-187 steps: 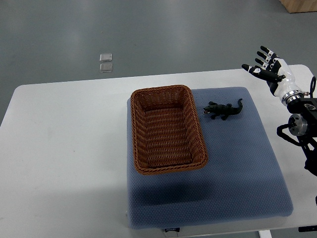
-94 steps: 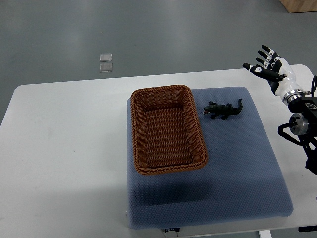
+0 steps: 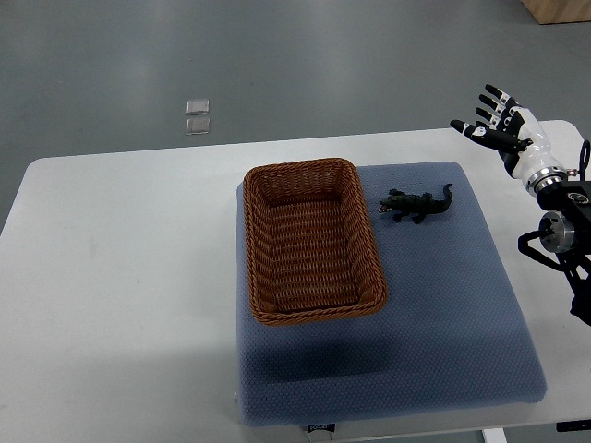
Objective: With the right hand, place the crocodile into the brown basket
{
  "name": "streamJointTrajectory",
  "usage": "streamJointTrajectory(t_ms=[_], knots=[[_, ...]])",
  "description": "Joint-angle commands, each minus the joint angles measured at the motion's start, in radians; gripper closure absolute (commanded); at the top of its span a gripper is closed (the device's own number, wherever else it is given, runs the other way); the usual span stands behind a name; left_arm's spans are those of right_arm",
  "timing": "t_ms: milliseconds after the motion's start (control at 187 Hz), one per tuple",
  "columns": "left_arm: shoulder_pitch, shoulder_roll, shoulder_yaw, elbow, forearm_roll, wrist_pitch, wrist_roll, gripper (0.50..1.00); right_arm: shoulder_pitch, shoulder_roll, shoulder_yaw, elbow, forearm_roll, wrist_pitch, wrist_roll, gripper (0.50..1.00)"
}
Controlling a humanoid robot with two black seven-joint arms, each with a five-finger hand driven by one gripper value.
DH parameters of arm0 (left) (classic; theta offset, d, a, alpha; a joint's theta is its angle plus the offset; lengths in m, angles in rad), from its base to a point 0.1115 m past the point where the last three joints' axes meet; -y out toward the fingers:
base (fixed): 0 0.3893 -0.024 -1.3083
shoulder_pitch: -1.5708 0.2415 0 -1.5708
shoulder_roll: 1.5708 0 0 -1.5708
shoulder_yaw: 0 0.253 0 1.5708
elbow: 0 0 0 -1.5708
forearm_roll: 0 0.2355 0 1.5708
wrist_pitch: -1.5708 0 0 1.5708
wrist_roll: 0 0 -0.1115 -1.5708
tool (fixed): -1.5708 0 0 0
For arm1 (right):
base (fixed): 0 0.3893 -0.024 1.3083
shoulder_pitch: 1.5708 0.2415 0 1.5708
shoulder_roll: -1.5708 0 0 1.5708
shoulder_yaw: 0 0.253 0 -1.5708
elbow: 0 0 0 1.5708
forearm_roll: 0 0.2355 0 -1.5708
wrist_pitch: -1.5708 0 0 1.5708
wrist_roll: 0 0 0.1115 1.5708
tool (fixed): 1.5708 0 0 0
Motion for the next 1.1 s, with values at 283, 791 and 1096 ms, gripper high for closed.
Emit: streamJointTrajectory(t_ms=[283,791,1096], knots=[[0.000,0.000,0.000,0.000,0.000,0.000,0.000,0.500,0.071,-0.163,-0.287,0.015,0.000,-0.002,0.035,0.564],[0.000,0.000,0.000,0.000,0.000,0.000,0.000,0.500,0.209,-0.318,-0.700,0.153,-0.302,0.001,0.089,0.564],[0.000,0.000,0.000,0.000,0.000,0.000,0.000,0.500,0.306,-0.333,-0.912,0.153,-0.514,0.003,0.090,0.564]])
